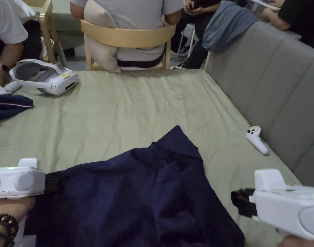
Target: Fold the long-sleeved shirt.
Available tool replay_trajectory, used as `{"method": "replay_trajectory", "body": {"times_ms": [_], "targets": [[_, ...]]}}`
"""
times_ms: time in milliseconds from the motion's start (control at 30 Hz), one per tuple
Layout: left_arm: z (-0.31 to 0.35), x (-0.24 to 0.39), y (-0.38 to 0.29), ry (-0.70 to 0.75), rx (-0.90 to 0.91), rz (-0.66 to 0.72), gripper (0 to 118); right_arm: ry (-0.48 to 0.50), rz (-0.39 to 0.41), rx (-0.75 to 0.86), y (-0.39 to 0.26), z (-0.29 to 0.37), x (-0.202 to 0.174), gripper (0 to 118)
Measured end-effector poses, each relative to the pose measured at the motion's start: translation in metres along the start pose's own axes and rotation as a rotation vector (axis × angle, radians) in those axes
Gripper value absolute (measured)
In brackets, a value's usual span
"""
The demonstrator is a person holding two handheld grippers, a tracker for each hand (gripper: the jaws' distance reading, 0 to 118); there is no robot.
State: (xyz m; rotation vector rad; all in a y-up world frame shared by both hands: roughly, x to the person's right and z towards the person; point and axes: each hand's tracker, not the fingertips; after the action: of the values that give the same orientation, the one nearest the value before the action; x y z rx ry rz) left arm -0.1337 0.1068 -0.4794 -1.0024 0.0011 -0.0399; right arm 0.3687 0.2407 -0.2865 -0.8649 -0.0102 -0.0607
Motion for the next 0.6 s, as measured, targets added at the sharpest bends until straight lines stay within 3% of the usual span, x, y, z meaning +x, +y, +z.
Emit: {"method": "replay_trajectory", "body": {"times_ms": [33, 67, 100, 200, 367, 433, 500, 533, 567, 600], "targets": [[0.013, 0.0, 0.009, -0.064, 0.029, -0.029, 12, -0.006, -0.007, -0.002, 0.021, -0.018, 0.004, 50], [0.023, 0.0, 0.007, -0.088, 0.045, -0.045, 14, -0.007, -0.002, -0.006, 0.038, -0.035, 0.007, 66], [0.033, 0.004, 0.003, -0.176, 0.046, -0.04, 14, -0.008, 0.011, -0.012, 0.057, -0.059, 0.01, 72], [0.045, -0.004, 0.008, -0.111, 0.085, -0.048, 14, -0.01, 0.058, -0.126, 0.098, -0.129, 0.014, 72], [0.074, 0.007, 0.007, -0.144, 0.101, -0.043, 14, -0.02, 0.034, -0.289, 0.112, -0.224, 0.005, 71], [0.066, -0.001, 0.014, -0.146, 0.099, -0.054, 14, -0.019, 0.008, -0.347, 0.101, -0.238, -0.006, 59], [0.064, -0.003, 0.017, -0.125, 0.094, -0.059, 14, -0.039, 0.002, -0.292, 0.099, -0.232, -0.009, 48], [0.064, -0.005, 0.018, -0.119, 0.091, -0.059, 14, -0.003, -0.013, -0.287, 0.101, -0.21, -0.01, 21], [0.067, 0.002, 0.016, -0.115, 0.091, -0.058, 14, 0.006, 0.004, -0.278, 0.101, -0.203, -0.012, 6], [0.069, 0.001, 0.018, -0.112, 0.098, -0.061, 14, 0.003, 0.017, -0.269, 0.102, -0.193, -0.014, 6]]}}
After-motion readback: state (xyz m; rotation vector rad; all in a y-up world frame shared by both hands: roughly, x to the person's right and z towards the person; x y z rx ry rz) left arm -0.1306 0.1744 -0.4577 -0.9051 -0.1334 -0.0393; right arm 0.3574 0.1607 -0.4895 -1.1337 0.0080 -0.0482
